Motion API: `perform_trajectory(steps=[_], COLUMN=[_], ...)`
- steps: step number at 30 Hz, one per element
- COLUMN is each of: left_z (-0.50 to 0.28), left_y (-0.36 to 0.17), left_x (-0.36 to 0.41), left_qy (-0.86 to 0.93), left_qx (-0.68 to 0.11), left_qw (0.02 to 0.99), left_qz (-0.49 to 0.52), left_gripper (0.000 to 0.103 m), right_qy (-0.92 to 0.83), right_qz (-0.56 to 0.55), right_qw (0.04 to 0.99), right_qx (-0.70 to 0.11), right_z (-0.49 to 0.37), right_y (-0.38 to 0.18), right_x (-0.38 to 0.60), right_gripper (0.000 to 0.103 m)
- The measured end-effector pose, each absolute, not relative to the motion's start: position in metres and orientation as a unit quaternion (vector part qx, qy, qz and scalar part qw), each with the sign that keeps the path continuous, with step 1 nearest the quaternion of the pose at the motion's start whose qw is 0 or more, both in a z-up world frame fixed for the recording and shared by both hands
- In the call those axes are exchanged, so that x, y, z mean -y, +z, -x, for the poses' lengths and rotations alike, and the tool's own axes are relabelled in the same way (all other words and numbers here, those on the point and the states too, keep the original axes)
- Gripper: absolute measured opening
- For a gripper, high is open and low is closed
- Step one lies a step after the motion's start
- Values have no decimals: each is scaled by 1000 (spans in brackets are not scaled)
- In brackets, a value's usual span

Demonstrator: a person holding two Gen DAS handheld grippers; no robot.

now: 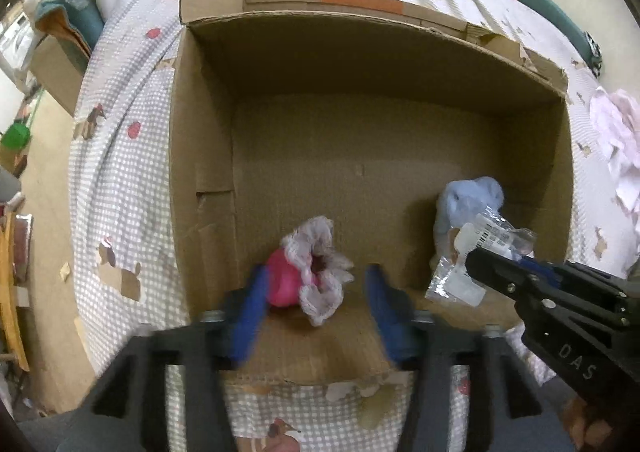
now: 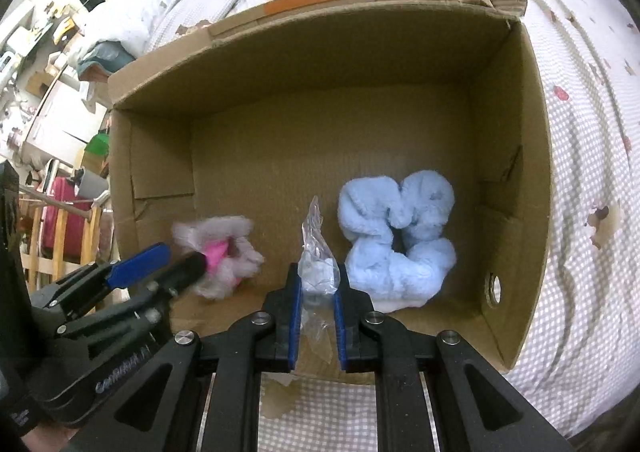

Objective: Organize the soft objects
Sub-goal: 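Open both tools to release the lace scrunchie and packet into the box, then withdraw both open tools from the box toward the remaining items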

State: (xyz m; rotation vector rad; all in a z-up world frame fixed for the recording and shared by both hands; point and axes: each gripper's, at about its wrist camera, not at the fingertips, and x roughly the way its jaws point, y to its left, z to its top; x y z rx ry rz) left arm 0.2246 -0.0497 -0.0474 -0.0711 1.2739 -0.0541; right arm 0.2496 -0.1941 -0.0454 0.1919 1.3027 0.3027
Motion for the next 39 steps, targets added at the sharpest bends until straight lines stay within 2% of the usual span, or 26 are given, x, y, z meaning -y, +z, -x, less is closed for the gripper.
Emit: perform_trajectory(steps=[4, 7, 8, 9, 10, 16, 27, 39], left_z=[-223, -219, -218, -217, -216, -206, -178, -135], left_y=[-39, -34, -33, -32, -32, -21, 11, 11], left_x=[49, 45, 43, 40, 38, 44, 41, 23], left_qy=[-20, -12, -8, -14, -24, -25, -21, -21], left_qx=[-588, -584, -583, -584, -586, -577, -537, -527], left_qw=[808, 811, 812, 811, 809, 816, 843, 849], left_qz=[30, 27, 27, 35, 47, 32, 18, -2], left_gripper=[76, 77, 78, 82, 86, 94, 95, 95], right_qy=[144, 130, 124, 121, 121, 117, 118, 105], right_qz=[-82, -90, -92, -97, -103, -104, -114, -87], right_qw=[788, 795, 798, 802, 804, 808, 815, 832], right_qx=[-593, -586, -583, -577, -573, -568, -555, -537], right_z=[-242, -240, -240, -239, -239, -233, -205, -158], right_y=[-36, -29, -27, -24, -22, -10, 10, 24], right_x=[199, 204, 206, 209, 212, 217, 222, 221], right_gripper=[20, 44, 60, 69, 71, 71, 71, 72])
